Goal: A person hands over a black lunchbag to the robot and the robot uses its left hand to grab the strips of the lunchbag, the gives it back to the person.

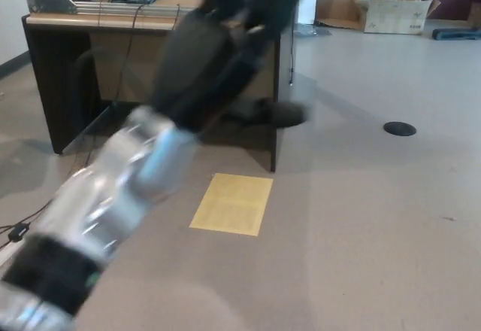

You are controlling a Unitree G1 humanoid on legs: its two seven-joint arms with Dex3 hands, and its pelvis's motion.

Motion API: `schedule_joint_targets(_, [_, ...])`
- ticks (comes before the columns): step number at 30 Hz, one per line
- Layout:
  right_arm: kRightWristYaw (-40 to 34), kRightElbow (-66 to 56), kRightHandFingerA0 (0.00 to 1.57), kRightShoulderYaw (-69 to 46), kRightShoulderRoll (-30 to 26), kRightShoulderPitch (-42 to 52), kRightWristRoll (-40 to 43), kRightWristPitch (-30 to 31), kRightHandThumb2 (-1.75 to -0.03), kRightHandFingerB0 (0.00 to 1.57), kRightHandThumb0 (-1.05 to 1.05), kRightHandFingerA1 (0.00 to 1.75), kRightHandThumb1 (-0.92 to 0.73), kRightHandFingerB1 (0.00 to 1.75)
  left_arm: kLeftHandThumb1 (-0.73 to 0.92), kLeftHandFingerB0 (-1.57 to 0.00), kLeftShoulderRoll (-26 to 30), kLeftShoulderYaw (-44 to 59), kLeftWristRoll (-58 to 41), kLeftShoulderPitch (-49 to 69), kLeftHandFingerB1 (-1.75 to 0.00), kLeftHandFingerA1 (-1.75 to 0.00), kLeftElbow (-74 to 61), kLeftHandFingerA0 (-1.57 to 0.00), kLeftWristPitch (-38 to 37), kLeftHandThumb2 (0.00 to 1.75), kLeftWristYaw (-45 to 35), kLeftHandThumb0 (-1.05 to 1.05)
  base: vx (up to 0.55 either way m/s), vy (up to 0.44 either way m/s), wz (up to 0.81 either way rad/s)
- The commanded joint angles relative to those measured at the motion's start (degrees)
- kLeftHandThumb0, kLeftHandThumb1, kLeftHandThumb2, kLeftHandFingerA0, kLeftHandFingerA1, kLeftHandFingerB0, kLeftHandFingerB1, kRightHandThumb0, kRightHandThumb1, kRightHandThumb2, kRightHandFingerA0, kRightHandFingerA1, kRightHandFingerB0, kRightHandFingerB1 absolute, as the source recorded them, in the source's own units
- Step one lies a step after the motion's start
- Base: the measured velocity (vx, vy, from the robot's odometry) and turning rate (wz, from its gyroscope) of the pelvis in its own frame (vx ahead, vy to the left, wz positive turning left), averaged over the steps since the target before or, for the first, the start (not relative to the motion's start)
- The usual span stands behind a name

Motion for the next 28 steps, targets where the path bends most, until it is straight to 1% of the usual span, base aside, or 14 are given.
schedule_joint_targets(1, [-1.0,1.0,0.41,-0.7,-0.4,0.3,0.5,0.3,-0.66,0.4,-0.71,0.43,-0.84,0.38,0.41,-0.07,14.9,16.1,-18.8,36.9,-0.22,-0.21,-6.1,-0.05,-11.9,0.77,-7.0,-0.65,0.0,0.0,0.0])
schedule_joint_targets(6, [-2.2,1.3,0.41,-0.6,-0.6,1.2,-0.1,0.1,-0.66,0.43,-0.74,0.43,-0.86,0.38,0.43,-0.1,13.5,17.5,-19.0,47.8,-0.27,-0.25,-3.3,-0.06,-13.9,0.76,-4.3,-0.67,0.0,0.0,0.0])
schedule_joint_targets(7, [-2.0,1.4,0.38,-0.7,-0.5,1.4,0.1,0.1,-1.06,0.36,-0.68,0.57,-0.66,0.53,0.45,-0.09,13.3,17.7,-18.2,50.6,-0.26,-0.27,-1.4,-0.06,-14.8,0.78,-2.8,-0.69,0.0,0.0,0.0])
schedule_joint_targets(10, [-1.5,1.5,0.38,-1.0,-0.3,1.4,0.7,0.0,-1.06,0.36,-0.68,0.57,-0.66,0.53,0.45,-0.09,13.2,18.1,-17.1,52.4,-0.26,-0.27,-0.5,-0.06,-15.2,0.78,-1.8,-0.69,0.0,0.0,0.0])
schedule_joint_targets(11, [-2.0,1.6,0.43,-0.6,-0.5,1.8,0.0,-0.3,-0.69,0.41,-0.77,0.45,-0.82,0.39,0.47,-0.1,12.6,17.5,-17.3,56.4,-0.28,-0.28,5.4,-0.06,-17.5,0.79,-1.1,-0.7,0.0,0.0,0.0])
schedule_joint_targets(12, [-2.2,1.7,0.43,-0.4,-0.6,1.9,-0.3,-0.5,-0.66,0.44,-0.74,0.44,-0.86,0.39,0.47,-0.1,12.2,17.3,-17.2,58.3,-0.29,-0.28,8.7,-0.06,-18.6,0.79,-0.8,-0.7,0.0,0.0,0.0])
schedule_joint_targets(16, [-2.6,1.9,0.43,-0.1,-0.7,1.6,-0.8,-0.4,-0.66,0.44,-0.75,0.44,-0.87,0.38,0.47,-0.1,11.5,17.6,-17.1,59.7,-0.3,-0.27,11.1,-0.06,-19.1,0.79,-1.1,-0.7,0.0,0.0,0.0])
schedule_joint_targets(17, [-2.5,1.8,0.43,-0.3,-0.6,2.0,-0.5,-0.4,-0.66,0.44,-0.74,0.44,-0.86,0.39,0.48,-0.11,10.8,17.3,-16.7,60.1,-0.33,-0.33,16.6,-0.06,-21.1,0.78,0.0,-0.71,0.0,0.0,0.0])
schedule_joint_targets(18, [-2.4,1.7,0.43,-0.4,-0.6,2.2,-0.4,-0.5,-0.66,0.44,-0.74,0.44,-0.86,0.39,0.48,-0.11,10.5,17.3,-16.5,60.3,-0.33,-0.33,19.1,-0.06,-22.1,0.78,0.4,-0.71,0.0,0.0,0.0])
schedule_joint_targets(19, [-2.3,1.9,0.38,-0.5,-0.7,2.0,-0.2,-0.6,-1.07,0.36,-0.69,0.57,-0.66,0.53,0.47,-0.11,9.9,17.3,-16.5,60.5,-0.33,-0.32,21.9,-0.06,-21.4,0.79,0.0,-0.71,0.0,0.0,0.0])
schedule_joint_targets(22, [-2.2,2.1,0.38,-0.5,-0.8,1.7,-0.2,-0.5,-1.07,0.36,-0.69,0.57,-0.66,0.53,0.47,-0.11,9.7,17.5,-16.3,59.7,-0.33,-0.32,23.9,-0.06,-22.6,0.79,0.1,-0.71,0.0,0.0,0.0])
schedule_joint_targets(23, [-2.4,2.2,0.38,-0.5,-0.8,1.9,-0.3,-0.6,-1.07,0.35,-0.7,0.57,-0.67,0.52,0.49,-0.11,9.8,17.2,-15.4,60.0,-0.34,-0.36,25.5,-0.05,-22.3,0.79,0.6,-0.73,0.0,0.0,0.0])
schedule_joint_targets(24, [-2.5,2.3,0.44,-0.6,-0.8,2.0,-0.2,-0.8,-0.69,0.41,-0.75,0.45,-0.8,0.39,0.52,-0.1,9.8,16.8,-14.6,60.2,-0.35,-0.37,28.2,-0.05,-21.7,0.82,0.9,-0.75,0.0,0.0,0.0])
schedule_joint_targets(28, [-2.5,2.5,0.44,-0.8,-0.8,1.6,0.0,-0.9,-0.69,0.41,-0.75,0.45,-0.8,0.39,0.52,-0.1,9.6,16.9,-15.1,59.1,-0.35,-0.37,30.6,-0.05,-22.9,0.82,0.5,-0.75,0.0,0.0,0.0])
